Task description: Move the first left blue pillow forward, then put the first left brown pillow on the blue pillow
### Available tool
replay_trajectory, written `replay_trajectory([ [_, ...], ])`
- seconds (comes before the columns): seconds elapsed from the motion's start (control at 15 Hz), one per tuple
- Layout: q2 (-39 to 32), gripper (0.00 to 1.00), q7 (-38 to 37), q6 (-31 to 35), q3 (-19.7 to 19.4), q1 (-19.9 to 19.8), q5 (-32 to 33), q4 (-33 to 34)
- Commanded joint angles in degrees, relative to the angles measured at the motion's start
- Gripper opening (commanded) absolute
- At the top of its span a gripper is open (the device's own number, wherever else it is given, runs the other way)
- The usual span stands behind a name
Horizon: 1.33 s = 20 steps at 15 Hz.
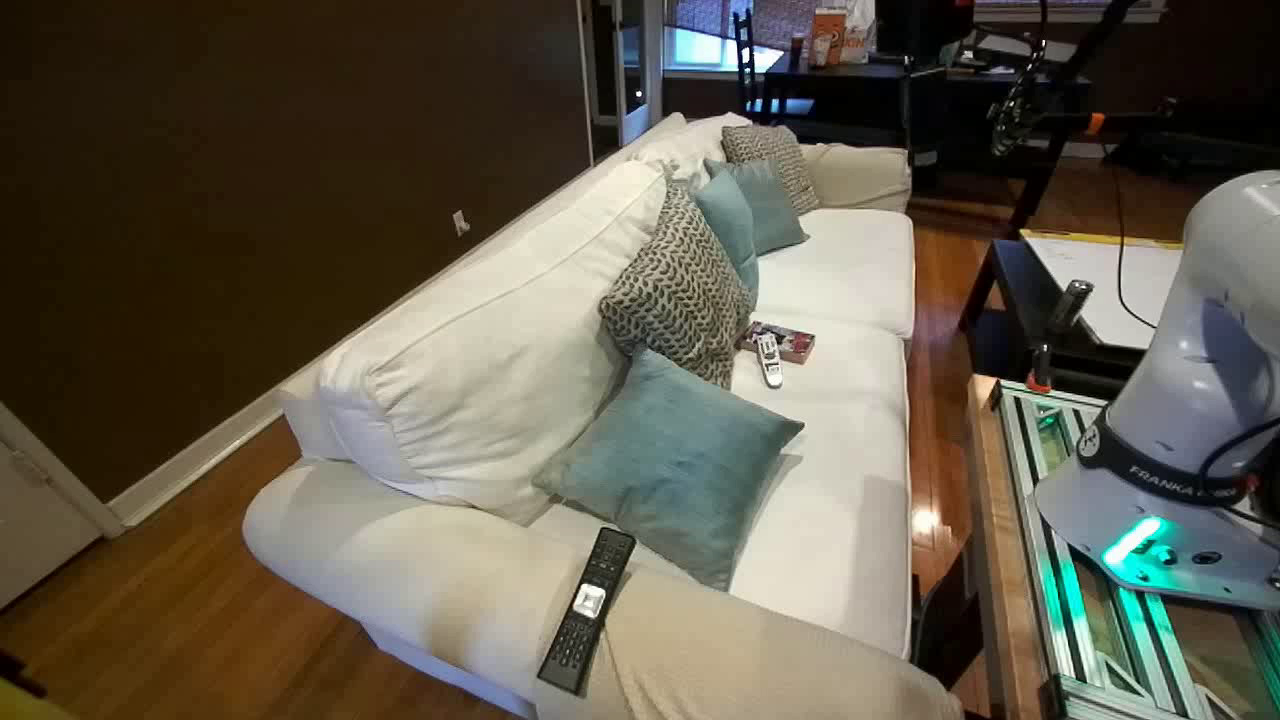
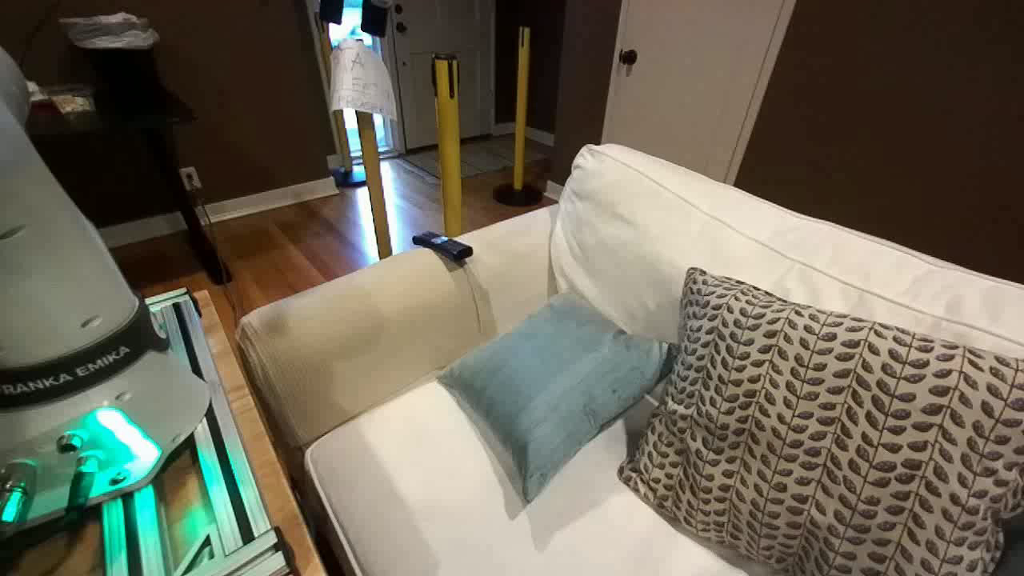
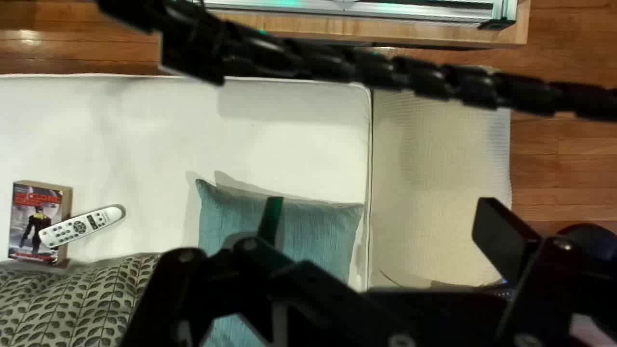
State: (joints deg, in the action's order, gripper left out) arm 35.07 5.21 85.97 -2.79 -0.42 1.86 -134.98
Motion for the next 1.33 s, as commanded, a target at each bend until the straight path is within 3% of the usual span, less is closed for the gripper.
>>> replay_trajectory([
  [0.0, 0.0, 1.00, 0.0, -0.1, 0.0, 0.0, 0.0, 0.1],
  [0.4, -1.3, 1.00, 0.8, 0.2, -0.7, -0.3, 0.0, 0.8],
  [0.53, -4.0, 1.00, 0.9, 4.3, -1.9, -1.0, 0.4, 0.7],
  [0.67, -6.2, 1.00, 2.7, 11.3, -2.4, -1.1, 1.4, 0.0],
  [0.87, -10.4, 1.00, 6.5, 27.0, -3.4, -1.1, 2.9, -1.6],
  [1.27, -21.4, 1.00, 6.4, 50.3, -3.3, -1.7, 4.3, -4.8],
])
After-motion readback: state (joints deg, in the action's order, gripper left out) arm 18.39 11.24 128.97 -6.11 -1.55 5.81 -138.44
